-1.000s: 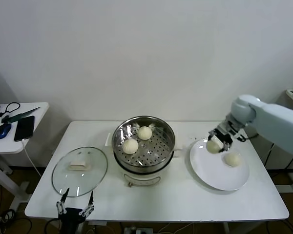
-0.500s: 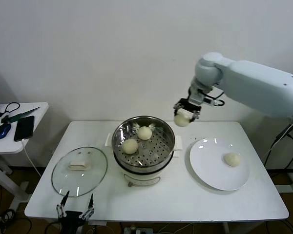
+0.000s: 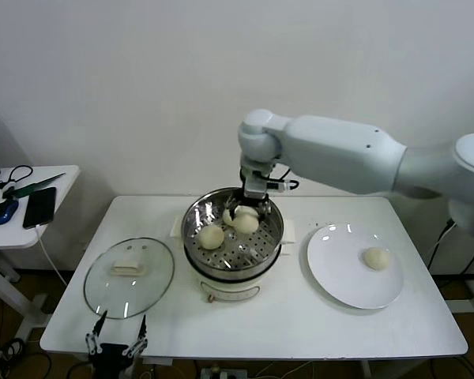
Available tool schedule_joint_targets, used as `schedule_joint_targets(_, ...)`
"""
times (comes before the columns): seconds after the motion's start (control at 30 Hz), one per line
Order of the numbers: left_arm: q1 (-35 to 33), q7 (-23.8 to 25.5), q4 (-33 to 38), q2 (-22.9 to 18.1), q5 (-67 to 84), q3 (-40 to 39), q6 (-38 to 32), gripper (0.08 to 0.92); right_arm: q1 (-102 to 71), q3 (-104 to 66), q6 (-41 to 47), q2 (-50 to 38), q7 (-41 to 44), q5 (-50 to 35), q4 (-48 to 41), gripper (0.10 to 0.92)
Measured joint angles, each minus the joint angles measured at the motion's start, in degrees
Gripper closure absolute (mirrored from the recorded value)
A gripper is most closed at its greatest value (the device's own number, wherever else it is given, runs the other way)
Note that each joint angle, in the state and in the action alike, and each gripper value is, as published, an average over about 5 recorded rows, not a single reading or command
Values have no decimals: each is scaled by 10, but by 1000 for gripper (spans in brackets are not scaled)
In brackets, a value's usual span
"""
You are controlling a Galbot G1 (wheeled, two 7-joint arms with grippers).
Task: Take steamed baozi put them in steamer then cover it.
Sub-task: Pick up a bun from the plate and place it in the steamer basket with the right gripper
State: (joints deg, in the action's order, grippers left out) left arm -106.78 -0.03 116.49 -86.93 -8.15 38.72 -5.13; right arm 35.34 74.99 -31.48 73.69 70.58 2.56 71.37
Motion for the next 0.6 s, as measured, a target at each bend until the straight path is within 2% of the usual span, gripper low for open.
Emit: schedule_joint_targets(0.6, 1, -1, -15, 1, 9, 6, -4, 177, -56, 16, -15, 37, 1, 26, -4, 328)
